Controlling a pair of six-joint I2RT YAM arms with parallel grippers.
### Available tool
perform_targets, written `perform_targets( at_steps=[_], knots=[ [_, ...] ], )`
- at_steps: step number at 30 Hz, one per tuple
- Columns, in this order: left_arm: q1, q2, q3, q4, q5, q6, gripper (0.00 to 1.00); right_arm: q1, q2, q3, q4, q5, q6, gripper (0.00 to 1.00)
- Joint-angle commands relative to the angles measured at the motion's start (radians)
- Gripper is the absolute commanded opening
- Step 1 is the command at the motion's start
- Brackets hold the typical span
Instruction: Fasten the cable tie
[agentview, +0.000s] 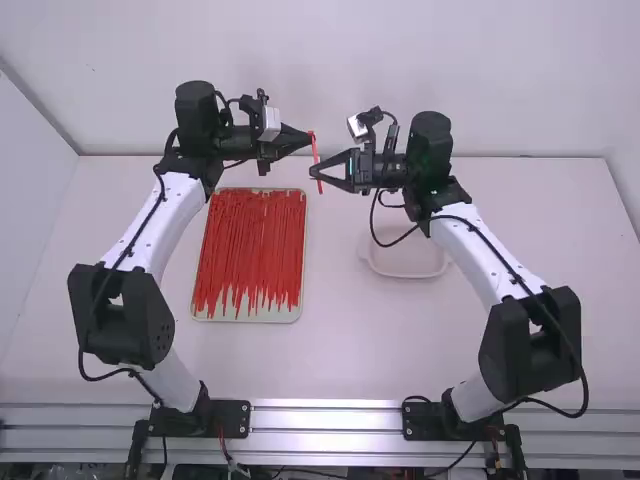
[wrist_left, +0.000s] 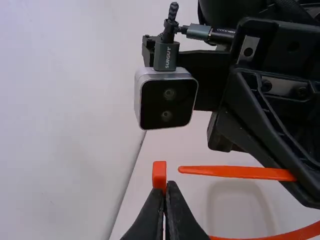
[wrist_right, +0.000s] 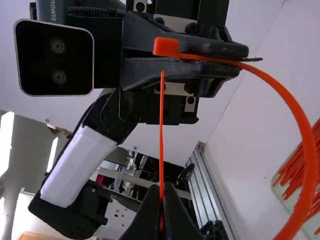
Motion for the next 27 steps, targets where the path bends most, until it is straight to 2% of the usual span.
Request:
perform_targets(
  at_steps=[1,12,27],
  knots=[
    [-0.004,-0.016,0.002,-0.001,0.007,0.002,0.02,-0.005,-0.002,0.021,0.006,-0.010,0.039,0.00],
    [-0.003,-0.016,0.002,-0.046,0.008,0.072,0.02,-0.006,-0.002,0.021,0.006,-0.018,0.030,0.00],
    [-0.034,-0.016,0.002,-0.008,0.055,0.072,0.02,-0.002,-0.002,0.021,0.007,-0.036,0.033,0.00]
  ],
)
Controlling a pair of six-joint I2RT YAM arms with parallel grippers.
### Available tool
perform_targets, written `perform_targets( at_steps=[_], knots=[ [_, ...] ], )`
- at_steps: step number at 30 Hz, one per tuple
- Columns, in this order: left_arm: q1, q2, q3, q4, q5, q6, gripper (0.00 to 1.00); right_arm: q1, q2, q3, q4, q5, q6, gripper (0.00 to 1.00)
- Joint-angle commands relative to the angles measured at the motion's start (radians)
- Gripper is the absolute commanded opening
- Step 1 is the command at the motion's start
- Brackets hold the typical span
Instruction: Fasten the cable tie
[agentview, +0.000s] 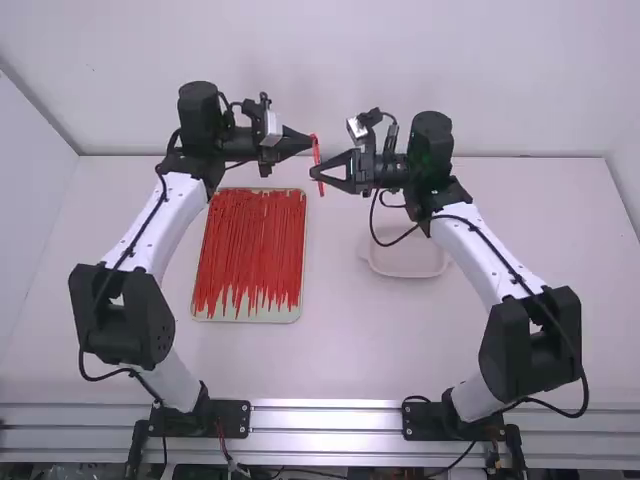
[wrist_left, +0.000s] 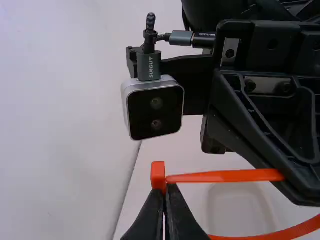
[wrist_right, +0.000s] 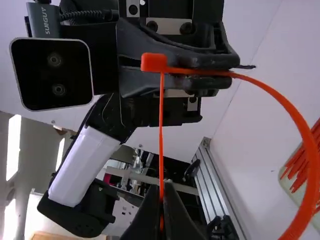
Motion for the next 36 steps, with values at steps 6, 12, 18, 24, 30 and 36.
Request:
perform_targets(
  at_steps=[6,12,18,24,30,36],
  knots=[
    [-0.024,-0.016,0.002,0.000,-0.021,0.004,0.02,0.000,-0.002,0.021,0.006,-0.018,0.002,0.00],
    [-0.017,-0.016,0.002,-0.001,-0.061,0.002,0.02,-0.002,-0.002,0.021,0.008,-0.032,0.002,0.00],
    [0.000,-0.016,0.002,-0.001,-0.074,-0.002,0.02,0.000,-0.002,0.021,0.010,-0.044,-0.002,0.00],
    [0.014,-0.016,0.002,-0.001,-0.060,-0.004,0.02,-0.014,-0.002,0.021,0.010,-0.033,-0.002,0.00],
    [0.011,-0.016,0.002,0.007,-0.013,0.003,0.02,-0.008,-0.002,0.021,0.010,-0.021,-0.002,0.00],
    [-0.017,-0.016,0.002,0.012,-0.019,0.003,0.02,-0.009,-0.002,0.021,0.010,-0.014,-0.001,0.00]
  ],
)
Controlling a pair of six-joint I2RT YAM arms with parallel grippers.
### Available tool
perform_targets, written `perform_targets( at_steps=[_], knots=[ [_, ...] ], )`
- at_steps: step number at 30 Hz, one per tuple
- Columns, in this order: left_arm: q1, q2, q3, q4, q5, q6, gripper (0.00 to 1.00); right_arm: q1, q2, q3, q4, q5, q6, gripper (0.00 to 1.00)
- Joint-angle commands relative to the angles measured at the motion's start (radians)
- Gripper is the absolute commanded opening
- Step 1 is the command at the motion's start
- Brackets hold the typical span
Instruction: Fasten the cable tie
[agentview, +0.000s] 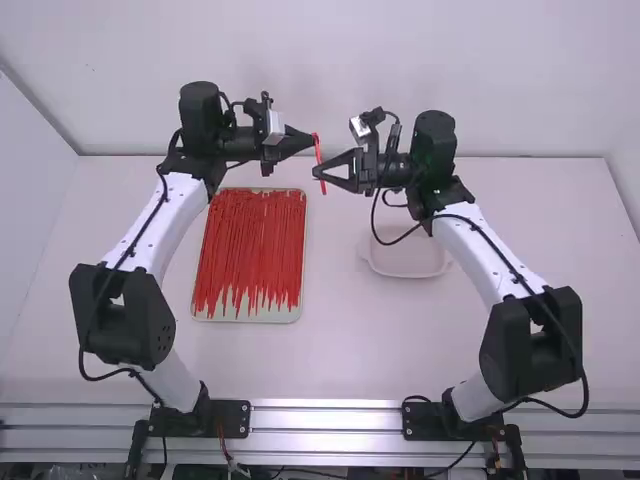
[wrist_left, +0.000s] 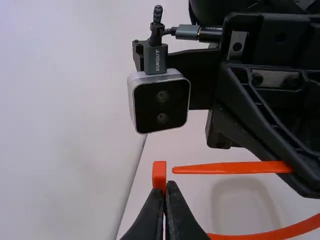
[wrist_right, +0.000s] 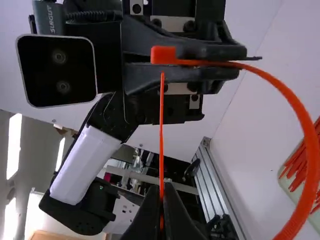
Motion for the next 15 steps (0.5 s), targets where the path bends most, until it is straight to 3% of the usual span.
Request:
perform_targets(
  at_steps=[1,15],
  knots=[
    [-0.015,-0.017,0.002,0.008,0.014,0.003,0.02,0.000,-0.002,0.021,0.006,-0.003,-0.001,0.00],
    [-0.007,-0.017,0.002,0.011,-0.063,0.001,0.02,-0.003,-0.003,0.021,0.027,-0.015,0.004,0.00]
  ],
)
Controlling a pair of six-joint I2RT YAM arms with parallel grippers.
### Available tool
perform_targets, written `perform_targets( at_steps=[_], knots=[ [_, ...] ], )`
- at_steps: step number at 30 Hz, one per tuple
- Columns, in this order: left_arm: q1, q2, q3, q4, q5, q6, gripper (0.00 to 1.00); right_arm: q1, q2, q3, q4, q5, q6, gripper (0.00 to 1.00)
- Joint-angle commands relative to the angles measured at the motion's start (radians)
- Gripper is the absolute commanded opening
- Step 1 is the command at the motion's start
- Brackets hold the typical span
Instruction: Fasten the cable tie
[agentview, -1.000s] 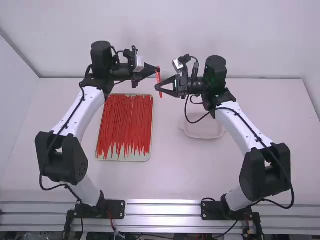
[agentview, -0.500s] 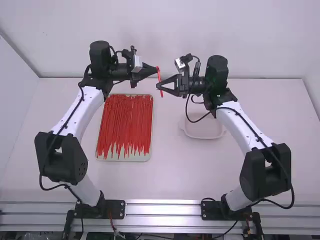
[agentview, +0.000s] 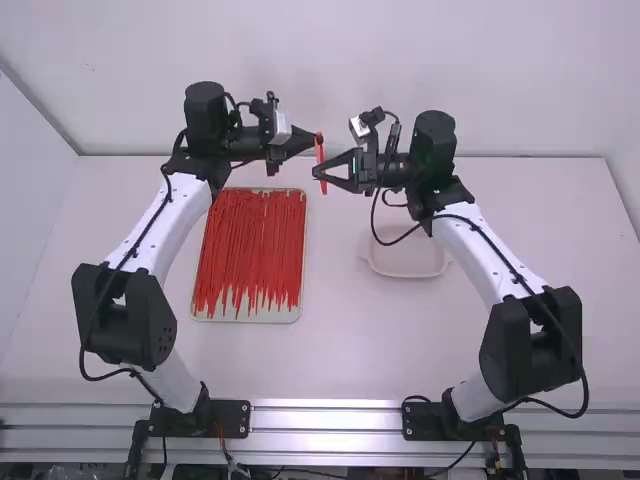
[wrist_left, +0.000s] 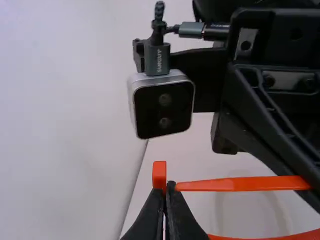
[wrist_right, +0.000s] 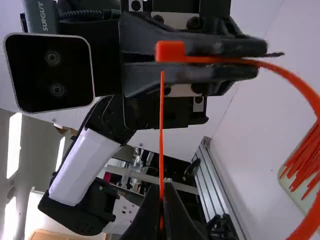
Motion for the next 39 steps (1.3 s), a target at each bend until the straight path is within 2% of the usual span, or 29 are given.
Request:
perform_targets(
  at_steps=[1,16,28,39],
  knots=[
    [0.014,-0.016,0.002,0.006,-0.014,-0.001,0.02,-0.002,-0.003,0.021,0.020,-0.016,0.010,0.00],
    [0.017,-0.016,0.002,0.023,0.097,-0.003,0.02,-0.003,-0.003,0.021,0.018,-0.005,0.010,0.00],
    [0.006,-0.016,0.002,0.032,0.095,-0.004,0.02,-0.015,-0.003,0.021,0.018,0.000,0.006,0.00],
    [-0.025,-0.016,0.002,0.001,0.175,-0.003,0.02,-0.015,-0.003,0.021,0.048,0.044,0.010,0.00]
  ],
)
